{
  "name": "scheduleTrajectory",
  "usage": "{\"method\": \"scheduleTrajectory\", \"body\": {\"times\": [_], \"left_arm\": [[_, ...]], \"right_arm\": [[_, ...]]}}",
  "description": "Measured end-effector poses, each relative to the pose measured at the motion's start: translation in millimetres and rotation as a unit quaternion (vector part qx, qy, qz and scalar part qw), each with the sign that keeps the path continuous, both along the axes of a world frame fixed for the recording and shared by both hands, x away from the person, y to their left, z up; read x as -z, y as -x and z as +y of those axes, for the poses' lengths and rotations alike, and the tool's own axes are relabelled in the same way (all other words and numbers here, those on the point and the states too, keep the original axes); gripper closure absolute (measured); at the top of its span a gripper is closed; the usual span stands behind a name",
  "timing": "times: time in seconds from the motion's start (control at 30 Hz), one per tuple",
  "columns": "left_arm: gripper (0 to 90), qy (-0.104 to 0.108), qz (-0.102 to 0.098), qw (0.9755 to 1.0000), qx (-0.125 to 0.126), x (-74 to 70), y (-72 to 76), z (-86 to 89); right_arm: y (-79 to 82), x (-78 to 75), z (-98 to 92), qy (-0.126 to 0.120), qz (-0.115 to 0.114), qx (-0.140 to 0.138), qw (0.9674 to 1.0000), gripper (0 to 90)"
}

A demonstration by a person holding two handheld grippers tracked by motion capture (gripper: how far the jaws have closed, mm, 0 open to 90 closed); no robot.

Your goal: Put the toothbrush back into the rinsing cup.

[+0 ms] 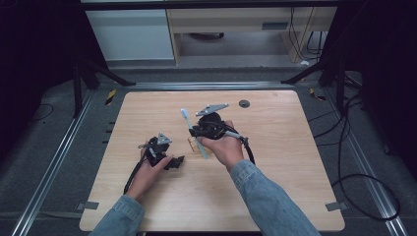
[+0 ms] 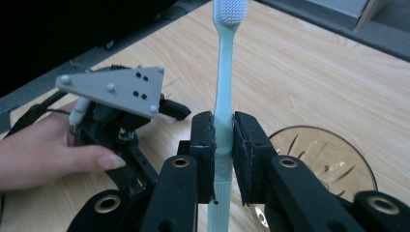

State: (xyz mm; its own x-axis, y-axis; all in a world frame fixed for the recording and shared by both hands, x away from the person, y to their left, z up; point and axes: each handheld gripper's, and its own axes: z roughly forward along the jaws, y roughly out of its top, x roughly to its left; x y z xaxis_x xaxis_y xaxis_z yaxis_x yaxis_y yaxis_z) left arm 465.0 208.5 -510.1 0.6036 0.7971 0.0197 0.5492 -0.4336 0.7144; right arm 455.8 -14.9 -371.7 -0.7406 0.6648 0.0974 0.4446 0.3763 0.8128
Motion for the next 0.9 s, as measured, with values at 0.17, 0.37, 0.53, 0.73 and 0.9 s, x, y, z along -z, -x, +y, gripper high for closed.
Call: {"method": "scheduleTrajectory", "body": {"times": [0.17,0.37,0.53,0.73,0.9], "left_arm": [[0.0,0.0,0.0,1.0,0.0,0.0,0.0,0.1],[0.0,0.0,0.0,1.0,0.0,0.0,0.0,0.0],[0.0,0.0,0.0,1.0,0.0,0.0,0.0,0.0],[0.0,0.0,0.0,1.0,0.0,0.0,0.1,0.0],[0.0,0.0,0.0,1.0,0.0,0.0,0.2,0.1]], "right_arm": [[-0.7,-1.7,3.5,-0.022,-0.012,0.013,0.9996,79.3],[-2.5,-0.9,7.2,-0.038,-0.031,0.019,0.9986,79.2],[-4.6,-2.2,8.6,-0.047,-0.038,0.027,0.9978,79.2],[-5.7,-2.2,10.0,-0.051,-0.042,0.029,0.9974,79.2],[-4.8,-2.3,10.5,-0.051,-0.046,0.028,0.9972,79.2]]}}
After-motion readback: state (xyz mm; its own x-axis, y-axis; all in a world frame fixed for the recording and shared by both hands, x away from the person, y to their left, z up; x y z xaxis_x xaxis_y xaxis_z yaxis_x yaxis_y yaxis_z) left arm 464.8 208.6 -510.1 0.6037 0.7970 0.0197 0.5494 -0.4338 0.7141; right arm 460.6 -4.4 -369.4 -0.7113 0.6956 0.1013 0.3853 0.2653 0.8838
